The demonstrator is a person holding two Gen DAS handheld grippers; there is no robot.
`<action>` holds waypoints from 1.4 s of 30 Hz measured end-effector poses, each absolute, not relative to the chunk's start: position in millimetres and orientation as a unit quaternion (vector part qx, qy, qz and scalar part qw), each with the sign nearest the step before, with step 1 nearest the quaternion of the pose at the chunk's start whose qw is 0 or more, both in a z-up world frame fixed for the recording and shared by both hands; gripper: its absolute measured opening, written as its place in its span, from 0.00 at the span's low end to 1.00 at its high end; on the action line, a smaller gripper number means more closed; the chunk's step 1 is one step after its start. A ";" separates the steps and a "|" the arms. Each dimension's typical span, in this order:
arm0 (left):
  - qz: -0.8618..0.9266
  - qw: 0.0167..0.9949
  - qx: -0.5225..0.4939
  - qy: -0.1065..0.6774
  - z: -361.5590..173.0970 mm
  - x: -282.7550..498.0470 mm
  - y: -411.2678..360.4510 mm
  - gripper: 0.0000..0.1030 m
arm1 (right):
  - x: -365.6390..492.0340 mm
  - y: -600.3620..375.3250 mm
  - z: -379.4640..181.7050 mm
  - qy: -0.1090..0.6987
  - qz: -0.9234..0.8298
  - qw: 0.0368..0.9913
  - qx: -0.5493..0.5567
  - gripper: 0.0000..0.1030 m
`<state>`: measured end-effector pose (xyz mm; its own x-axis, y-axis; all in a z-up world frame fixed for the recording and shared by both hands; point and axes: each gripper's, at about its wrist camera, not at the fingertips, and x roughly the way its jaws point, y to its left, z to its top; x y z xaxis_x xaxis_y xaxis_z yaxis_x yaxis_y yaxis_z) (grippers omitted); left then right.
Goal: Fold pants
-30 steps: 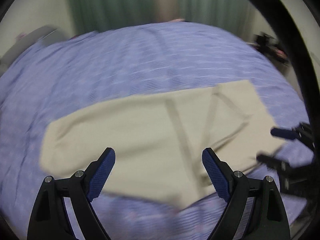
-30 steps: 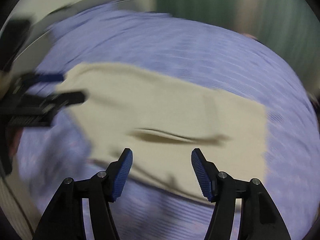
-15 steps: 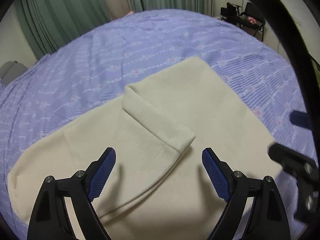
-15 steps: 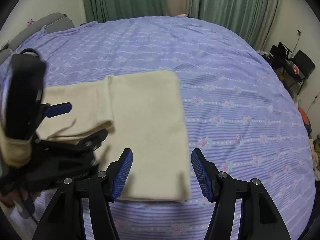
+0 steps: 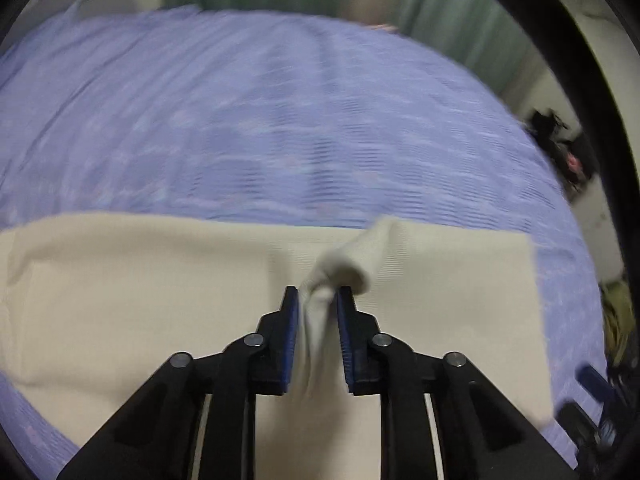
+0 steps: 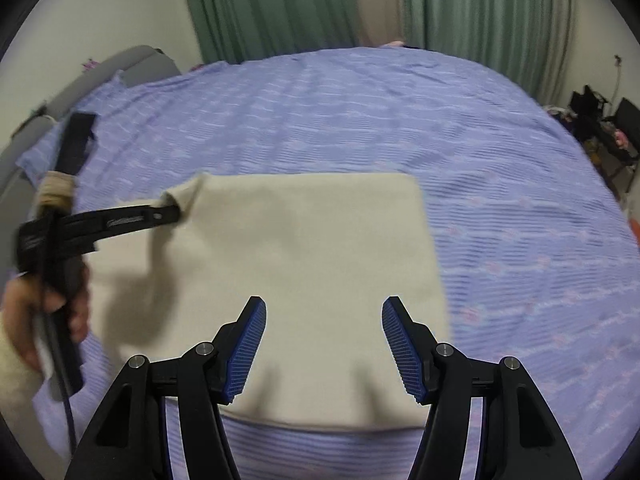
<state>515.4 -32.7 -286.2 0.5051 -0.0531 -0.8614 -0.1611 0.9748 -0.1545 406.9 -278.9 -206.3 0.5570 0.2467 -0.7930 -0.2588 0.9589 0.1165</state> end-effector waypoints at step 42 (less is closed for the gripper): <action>-0.075 0.813 -0.209 0.538 -306.0 347.4 -48.1 0.19 | 345.8 -215.9 -236.4 0.496 0.242 0.832 -0.056 0.60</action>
<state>347.4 -48.1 -306.0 0.4107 -0.3465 -0.8434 -0.1039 0.9012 -0.4208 345.8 -215.9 -236.4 0.3907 0.3473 -0.8525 -0.4583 0.8765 0.1470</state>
